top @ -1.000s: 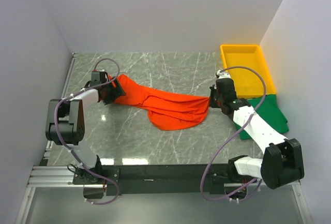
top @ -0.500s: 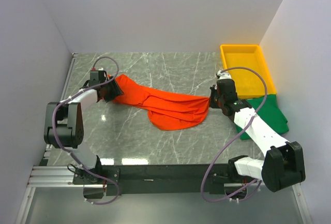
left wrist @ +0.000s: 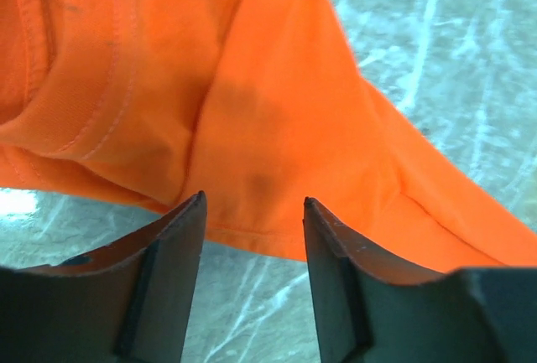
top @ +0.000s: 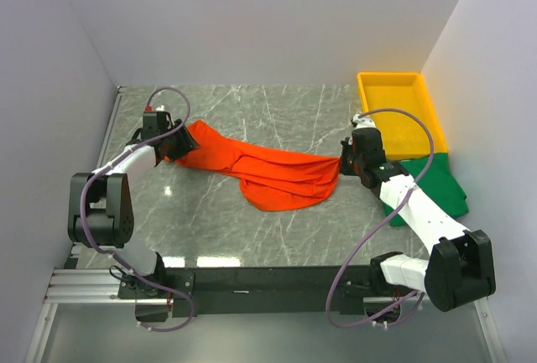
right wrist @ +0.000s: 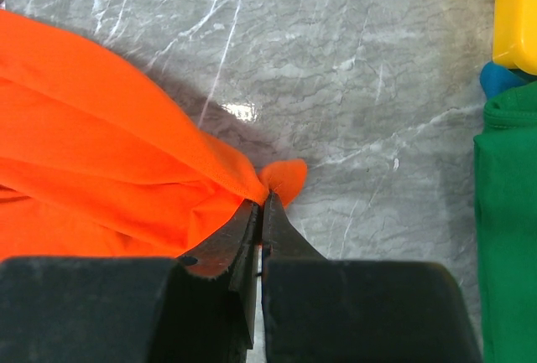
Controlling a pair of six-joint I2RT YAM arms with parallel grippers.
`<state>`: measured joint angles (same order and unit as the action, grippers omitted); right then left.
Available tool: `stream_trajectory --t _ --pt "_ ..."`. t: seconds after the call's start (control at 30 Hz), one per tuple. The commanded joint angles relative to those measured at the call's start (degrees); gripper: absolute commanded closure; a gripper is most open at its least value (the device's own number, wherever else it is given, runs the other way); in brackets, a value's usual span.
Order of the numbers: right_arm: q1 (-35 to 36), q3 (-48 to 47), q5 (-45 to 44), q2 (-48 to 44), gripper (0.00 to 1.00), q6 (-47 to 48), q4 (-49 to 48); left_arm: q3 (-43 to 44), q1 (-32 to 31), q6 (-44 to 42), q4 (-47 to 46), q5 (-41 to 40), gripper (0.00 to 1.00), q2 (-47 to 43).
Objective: Fold and stack the t-shirts
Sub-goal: Locate the corner of the tshirt
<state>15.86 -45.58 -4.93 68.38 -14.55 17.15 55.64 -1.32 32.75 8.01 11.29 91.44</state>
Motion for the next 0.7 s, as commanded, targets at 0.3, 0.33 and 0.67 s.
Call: stream_trajectory --t 0.3,0.33,0.67 --pt "-0.3 0.3 0.5 -0.8 1.0 -0.6 -2.3 2.0 -0.1 0.6 1.8 -5.1 0.37 5.0" --pt "-0.2 0.4 0.6 -0.7 1.0 -0.6 -2.4 2.1 0.0 0.6 1.6 -4.6 0.36 6.0" --pt "-0.3 0.5 0.7 -0.6 1.0 -0.7 -2.6 2.8 0.1 1.3 0.9 -0.8 0.46 6.2"
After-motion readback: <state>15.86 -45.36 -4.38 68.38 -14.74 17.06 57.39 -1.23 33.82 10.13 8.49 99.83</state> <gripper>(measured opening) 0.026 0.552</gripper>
